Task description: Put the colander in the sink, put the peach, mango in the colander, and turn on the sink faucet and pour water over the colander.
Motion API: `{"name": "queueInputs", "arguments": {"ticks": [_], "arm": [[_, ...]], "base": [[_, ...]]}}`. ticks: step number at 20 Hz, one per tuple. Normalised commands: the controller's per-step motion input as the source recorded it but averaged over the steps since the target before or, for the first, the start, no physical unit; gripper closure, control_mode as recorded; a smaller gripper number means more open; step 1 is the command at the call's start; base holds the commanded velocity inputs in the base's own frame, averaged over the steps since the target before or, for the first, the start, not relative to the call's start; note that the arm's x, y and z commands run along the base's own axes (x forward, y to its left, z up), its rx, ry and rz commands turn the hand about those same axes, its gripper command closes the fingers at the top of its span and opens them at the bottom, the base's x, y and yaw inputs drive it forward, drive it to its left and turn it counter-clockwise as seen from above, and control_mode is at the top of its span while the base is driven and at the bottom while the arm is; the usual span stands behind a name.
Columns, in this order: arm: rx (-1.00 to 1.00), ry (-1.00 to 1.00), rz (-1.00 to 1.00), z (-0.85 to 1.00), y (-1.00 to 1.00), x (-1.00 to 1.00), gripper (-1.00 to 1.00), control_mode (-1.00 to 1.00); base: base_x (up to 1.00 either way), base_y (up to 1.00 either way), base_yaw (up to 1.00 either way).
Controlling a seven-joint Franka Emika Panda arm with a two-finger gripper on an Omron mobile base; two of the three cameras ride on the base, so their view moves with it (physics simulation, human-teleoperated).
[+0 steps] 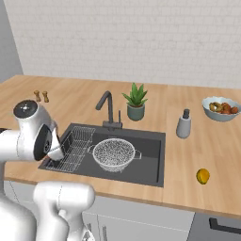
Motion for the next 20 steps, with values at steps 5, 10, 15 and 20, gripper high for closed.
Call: {"name": "queueInputs", "arguments": {"ticks": [5, 10, 15, 20], "arm": [[0.27, 0.0, -0.2, 0.47, -1.0, 0.0, 1.0, -1.0], [0.25, 0.0, -0.17, 0.18, -1.0, 0.02, 1.0, -1.0], [0.23, -0.02, -0.07, 0.0, -0.83, 0.26, 1.0, -1.0], [0.22, 0.0, 0.0, 0.0, -0.53, 0.52, 1.0, -1.0]], "base": [[0.0, 0.0, 0.0], [0.0, 0.0, 0.0], [0.0, 0.0, 0.0], [0.0, 0.0, 0.0]]}}
